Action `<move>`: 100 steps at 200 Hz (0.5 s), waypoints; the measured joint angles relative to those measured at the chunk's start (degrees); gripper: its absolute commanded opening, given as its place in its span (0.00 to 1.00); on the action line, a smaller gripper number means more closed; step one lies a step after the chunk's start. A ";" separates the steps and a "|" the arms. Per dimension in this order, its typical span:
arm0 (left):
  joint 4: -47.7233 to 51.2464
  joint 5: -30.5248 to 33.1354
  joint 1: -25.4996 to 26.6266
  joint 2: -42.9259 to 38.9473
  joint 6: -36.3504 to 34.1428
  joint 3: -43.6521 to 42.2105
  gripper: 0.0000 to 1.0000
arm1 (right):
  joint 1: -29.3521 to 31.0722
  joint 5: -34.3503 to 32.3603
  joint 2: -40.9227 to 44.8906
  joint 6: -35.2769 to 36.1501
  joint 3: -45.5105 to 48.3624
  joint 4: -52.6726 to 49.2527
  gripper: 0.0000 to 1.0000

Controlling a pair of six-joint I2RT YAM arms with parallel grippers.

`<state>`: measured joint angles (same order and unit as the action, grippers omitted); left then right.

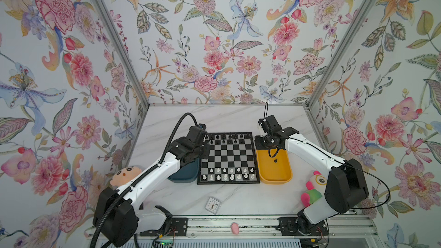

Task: Set up the chess pieces on the board
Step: 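Carry the white pawn with the left gripper over the white pawn row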

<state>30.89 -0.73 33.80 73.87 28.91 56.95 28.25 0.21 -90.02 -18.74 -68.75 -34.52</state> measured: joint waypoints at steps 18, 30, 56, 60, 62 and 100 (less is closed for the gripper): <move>0.00 0.15 1.14 -0.22 0.98 -1.88 0.12 | 0.28 0.07 0.92 0.00 0.96 0.35 0.24; 0.00 0.57 1.62 -0.85 1.68 -3.39 0.12 | 0.52 0.26 1.55 -0.11 1.53 0.61 0.24; 0.00 1.16 2.62 -2.21 2.89 -5.33 0.12 | 0.90 0.44 2.25 -0.24 2.93 1.66 0.24; -0.04 1.16 2.78 -2.36 3.06 -5.53 0.12 | 0.94 0.46 2.27 -0.35 3.19 1.81 0.24; -0.04 1.16 2.86 -2.40 3.08 -5.62 0.12 | 0.98 0.46 2.27 -0.37 3.28 1.88 0.24; -0.07 1.18 4.94 -2.49 3.96 -7.78 0.12 | 1.64 0.50 2.27 -0.79 4.35 2.64 0.24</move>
<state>30.83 0.45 38.74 71.37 32.86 49.17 29.89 0.71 -87.74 -19.53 -64.40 -31.88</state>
